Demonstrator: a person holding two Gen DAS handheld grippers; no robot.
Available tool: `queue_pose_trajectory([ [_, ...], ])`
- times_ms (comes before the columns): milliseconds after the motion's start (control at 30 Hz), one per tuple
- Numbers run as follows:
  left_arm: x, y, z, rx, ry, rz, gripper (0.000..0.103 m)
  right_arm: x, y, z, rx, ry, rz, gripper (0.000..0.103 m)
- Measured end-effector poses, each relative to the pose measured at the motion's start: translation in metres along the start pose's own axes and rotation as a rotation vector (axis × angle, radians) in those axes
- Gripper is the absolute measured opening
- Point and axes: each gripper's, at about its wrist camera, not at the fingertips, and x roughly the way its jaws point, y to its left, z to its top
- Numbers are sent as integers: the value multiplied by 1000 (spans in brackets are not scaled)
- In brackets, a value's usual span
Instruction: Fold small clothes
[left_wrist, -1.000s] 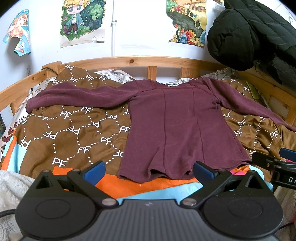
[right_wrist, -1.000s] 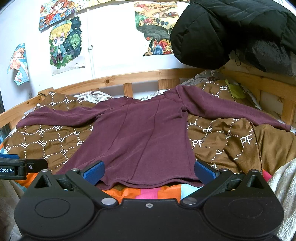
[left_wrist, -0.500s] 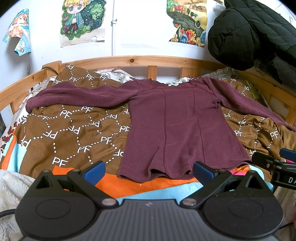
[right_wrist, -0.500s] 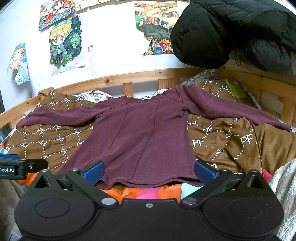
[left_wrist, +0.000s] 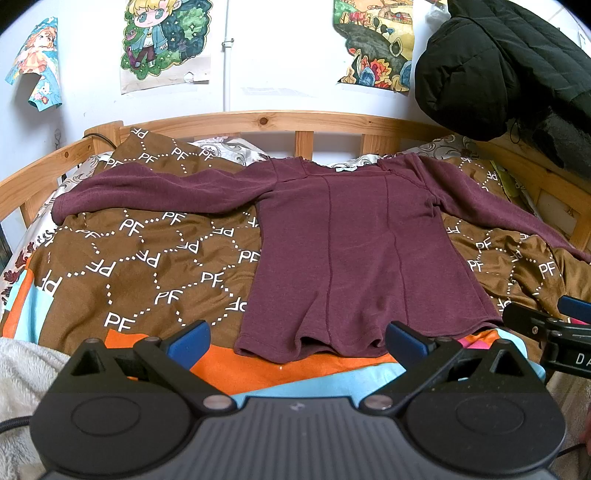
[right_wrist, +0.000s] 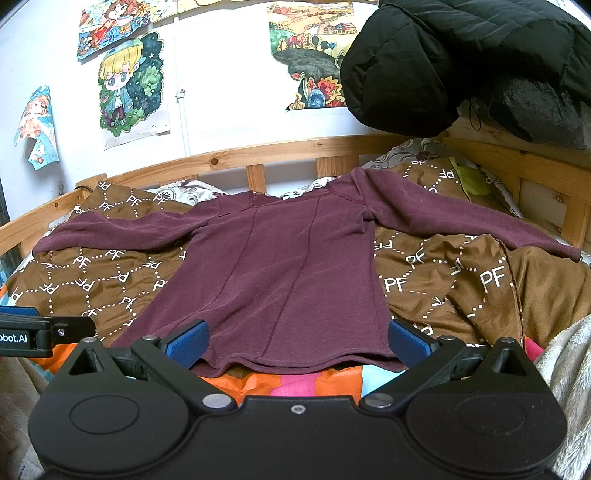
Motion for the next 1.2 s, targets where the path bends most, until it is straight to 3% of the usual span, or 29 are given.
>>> queue_pose_trajectory([
  [1200, -4, 7, -1, -4, 7, -4, 102, -5, 0, 4, 0, 2, 0, 102],
])
